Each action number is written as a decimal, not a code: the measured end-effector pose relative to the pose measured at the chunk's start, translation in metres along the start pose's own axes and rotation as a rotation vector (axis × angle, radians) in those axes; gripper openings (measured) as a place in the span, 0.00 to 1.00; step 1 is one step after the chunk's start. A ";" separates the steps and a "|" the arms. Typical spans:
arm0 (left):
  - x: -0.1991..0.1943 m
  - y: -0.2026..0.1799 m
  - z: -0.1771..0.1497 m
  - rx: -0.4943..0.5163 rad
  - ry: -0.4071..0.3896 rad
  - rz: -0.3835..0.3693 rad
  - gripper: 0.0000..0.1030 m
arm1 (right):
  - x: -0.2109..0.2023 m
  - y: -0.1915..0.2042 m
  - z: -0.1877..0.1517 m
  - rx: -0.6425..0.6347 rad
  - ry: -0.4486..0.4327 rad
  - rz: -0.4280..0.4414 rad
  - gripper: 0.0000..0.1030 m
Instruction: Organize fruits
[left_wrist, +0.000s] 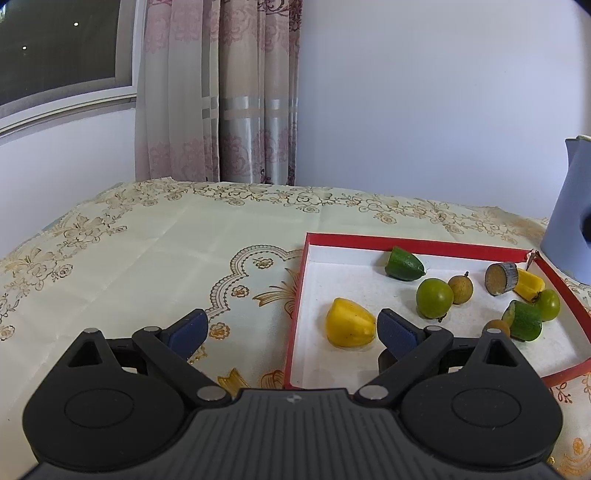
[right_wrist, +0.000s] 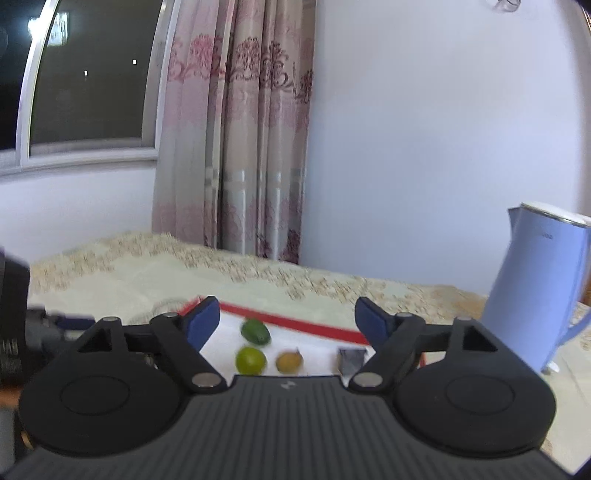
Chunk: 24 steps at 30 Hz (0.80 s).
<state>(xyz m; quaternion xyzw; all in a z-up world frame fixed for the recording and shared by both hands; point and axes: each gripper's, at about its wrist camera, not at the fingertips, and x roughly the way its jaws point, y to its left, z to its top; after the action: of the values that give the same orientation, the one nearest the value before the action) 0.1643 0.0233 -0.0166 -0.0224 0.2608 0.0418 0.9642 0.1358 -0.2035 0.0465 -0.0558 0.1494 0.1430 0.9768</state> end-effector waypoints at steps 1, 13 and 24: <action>0.000 -0.001 0.000 0.003 -0.002 0.001 0.96 | -0.005 0.000 -0.005 0.001 0.007 0.007 0.81; -0.002 -0.007 -0.002 0.032 -0.011 0.004 0.96 | -0.041 0.025 -0.058 0.002 0.052 0.089 0.92; -0.010 -0.019 -0.004 0.065 -0.027 -0.024 0.96 | -0.045 0.022 -0.074 0.011 0.069 0.104 0.97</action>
<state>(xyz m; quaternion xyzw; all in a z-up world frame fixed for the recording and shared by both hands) 0.1553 0.0037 -0.0149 0.0061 0.2487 0.0219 0.9683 0.0678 -0.2053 -0.0116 -0.0473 0.1864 0.1907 0.9626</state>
